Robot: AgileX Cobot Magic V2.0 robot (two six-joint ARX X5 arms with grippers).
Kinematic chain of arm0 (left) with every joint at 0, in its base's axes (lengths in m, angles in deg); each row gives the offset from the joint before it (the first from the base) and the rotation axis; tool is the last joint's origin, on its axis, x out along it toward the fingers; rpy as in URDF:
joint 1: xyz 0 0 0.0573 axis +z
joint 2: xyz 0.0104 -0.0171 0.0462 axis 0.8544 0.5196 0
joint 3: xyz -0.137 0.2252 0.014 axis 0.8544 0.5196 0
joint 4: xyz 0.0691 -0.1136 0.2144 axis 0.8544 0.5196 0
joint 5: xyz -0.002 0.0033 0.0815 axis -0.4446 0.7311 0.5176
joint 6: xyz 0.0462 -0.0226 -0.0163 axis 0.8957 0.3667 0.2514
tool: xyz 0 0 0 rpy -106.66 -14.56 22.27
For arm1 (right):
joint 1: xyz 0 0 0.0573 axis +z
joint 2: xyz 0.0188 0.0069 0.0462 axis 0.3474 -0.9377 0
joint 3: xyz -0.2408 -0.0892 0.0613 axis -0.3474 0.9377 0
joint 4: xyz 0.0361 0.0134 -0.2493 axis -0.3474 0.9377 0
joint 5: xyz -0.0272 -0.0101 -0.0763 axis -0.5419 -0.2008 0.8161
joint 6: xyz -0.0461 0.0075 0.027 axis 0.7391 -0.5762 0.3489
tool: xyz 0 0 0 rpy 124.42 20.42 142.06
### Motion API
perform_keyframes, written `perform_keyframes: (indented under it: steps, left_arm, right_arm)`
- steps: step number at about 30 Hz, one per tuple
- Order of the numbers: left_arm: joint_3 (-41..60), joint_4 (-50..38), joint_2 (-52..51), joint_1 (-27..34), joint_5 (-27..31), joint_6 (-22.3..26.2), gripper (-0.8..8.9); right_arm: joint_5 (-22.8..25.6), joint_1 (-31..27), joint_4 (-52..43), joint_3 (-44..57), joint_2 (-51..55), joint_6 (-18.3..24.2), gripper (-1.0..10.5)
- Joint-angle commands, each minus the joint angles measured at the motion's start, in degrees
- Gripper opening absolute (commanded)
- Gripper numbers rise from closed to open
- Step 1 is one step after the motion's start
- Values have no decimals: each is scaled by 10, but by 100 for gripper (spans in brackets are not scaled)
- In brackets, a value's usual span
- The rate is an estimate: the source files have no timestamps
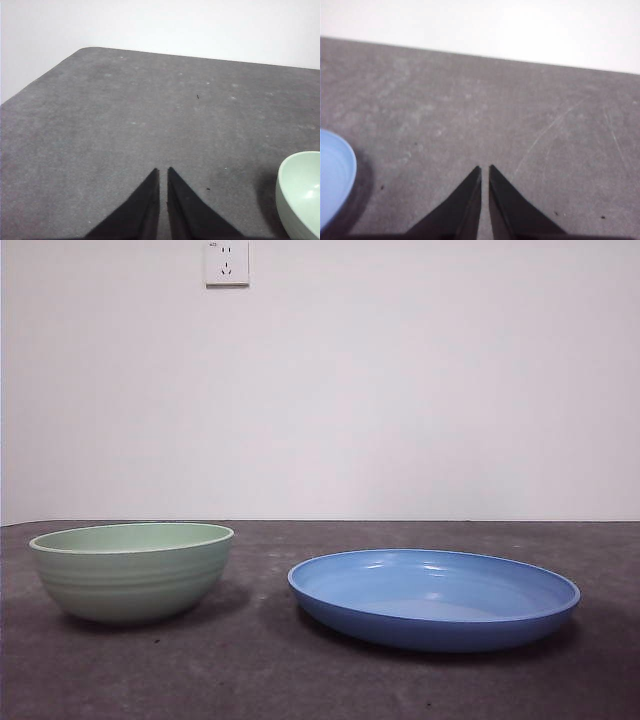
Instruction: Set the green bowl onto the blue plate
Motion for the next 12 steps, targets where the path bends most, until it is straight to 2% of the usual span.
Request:
perform_keyframes:
  steps: [1,3,6,12]
  left_arm:
    - [9,2,0,0,3,-10,15]
    - [1,10,2,-2,0,-17,15]
    - [-18,10,10,-9,-4,-33,15]
    - [-96,13,56,-26,-14,-83,15]
  right_arm:
    - [-1,2,-17,3,1,-27,22]
    - [-1,2,-28,-1,1,-45,16]
    - [0,2,-28,-20,0,-98,14]
    - [-2,2,-28,-91,-19,-230,13]
